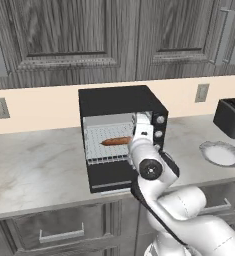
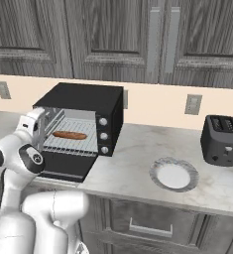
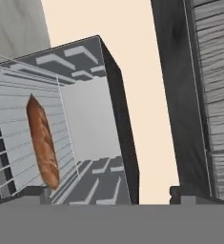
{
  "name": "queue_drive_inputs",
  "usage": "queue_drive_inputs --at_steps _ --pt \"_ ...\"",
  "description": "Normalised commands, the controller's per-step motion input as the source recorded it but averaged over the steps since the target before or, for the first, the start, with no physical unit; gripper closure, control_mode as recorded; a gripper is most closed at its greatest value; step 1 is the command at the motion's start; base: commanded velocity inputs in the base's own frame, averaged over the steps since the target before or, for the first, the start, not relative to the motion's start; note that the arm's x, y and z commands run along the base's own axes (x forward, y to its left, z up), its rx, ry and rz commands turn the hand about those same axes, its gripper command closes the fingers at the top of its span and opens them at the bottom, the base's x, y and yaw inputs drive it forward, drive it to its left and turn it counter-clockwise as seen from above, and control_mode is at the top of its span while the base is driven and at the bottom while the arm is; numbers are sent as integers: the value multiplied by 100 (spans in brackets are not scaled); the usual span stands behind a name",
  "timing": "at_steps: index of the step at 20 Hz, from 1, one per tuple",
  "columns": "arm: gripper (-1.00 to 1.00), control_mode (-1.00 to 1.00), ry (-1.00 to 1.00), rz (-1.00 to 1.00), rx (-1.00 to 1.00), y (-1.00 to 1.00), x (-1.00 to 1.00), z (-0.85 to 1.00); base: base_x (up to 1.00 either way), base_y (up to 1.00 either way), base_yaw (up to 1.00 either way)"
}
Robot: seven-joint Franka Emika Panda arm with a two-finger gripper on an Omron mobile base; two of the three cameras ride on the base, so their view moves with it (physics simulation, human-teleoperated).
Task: Pull the toaster oven rack outwards. Pick up the baguette from the plate and place it on the toaster oven rack. Close the toaster oven door fully and set the temperature to the lowest setting.
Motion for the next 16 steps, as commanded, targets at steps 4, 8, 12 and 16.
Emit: queue_drive_inputs --at_steps 4,8,12,16 --pt "-100 -100 -2 0 8 -34 -87 53 0 0 0" --pt "-100 -100 14 0 7 -38 -56 40 0 0 0" --pt "-100 -100 9 0 22 -50 -28 28 0 0 0" --pt "-100 -100 14 0 14 -44 -5 -3 0 0 0"
